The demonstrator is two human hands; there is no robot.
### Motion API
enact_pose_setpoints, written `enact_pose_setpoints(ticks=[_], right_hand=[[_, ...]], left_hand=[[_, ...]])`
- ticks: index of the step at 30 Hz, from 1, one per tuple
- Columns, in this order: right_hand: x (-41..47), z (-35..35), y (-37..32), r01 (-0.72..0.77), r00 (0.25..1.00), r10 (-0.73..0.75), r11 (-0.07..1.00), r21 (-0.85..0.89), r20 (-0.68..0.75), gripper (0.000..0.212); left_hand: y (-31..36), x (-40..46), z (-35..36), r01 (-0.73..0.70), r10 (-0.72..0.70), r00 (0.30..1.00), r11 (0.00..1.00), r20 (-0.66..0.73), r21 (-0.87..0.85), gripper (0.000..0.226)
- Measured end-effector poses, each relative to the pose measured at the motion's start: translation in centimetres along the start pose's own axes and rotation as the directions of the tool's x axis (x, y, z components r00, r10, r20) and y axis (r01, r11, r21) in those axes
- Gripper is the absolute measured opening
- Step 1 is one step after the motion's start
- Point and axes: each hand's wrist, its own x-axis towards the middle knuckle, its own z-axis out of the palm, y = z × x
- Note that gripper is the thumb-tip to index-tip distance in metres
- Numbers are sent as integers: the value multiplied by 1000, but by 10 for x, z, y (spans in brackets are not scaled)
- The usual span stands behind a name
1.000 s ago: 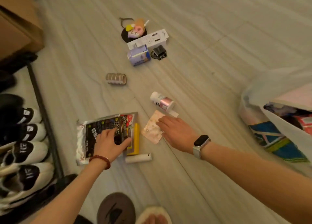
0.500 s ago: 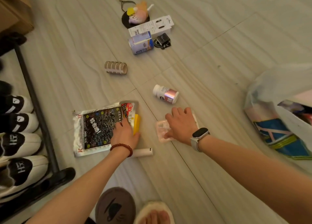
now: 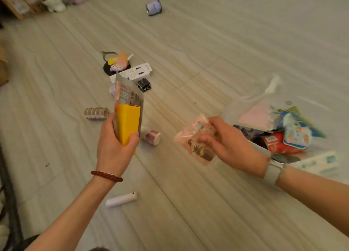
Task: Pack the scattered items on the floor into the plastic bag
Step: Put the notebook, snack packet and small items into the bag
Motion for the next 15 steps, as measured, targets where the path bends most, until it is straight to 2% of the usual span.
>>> enact_pose_setpoints(ticks=[3,5,7,8,10,13,14,15], right_hand=[[-32,-45,14,-109,970,133,986,122,-203,32],[-49,-69,21,-203,905,258,961,190,-339,30],[-58,-86,40,-348,804,440,894,283,-399,21],[-59,-93,51,-432,753,525,849,303,-396,18],[-55,-95,74,-571,667,681,728,380,-302,22],[-39,-93,89,-585,558,823,483,652,-108,20],[-34,-93,91,-573,551,826,479,665,-120,24],[-30,-94,91,-578,561,809,533,618,-173,32]], left_hand=[[41,6,20,-94,97,995,991,29,-95,72],[68,9,33,-144,150,988,978,27,-151,73],[89,7,45,-196,205,978,962,31,-190,74],[96,4,50,-215,226,973,956,36,-197,75],[107,-5,59,-247,264,963,947,58,-206,74],[115,-20,65,-270,298,948,939,112,-215,73],[116,-24,64,-277,309,942,936,129,-219,73],[116,-26,61,-277,317,936,931,151,-235,74]])
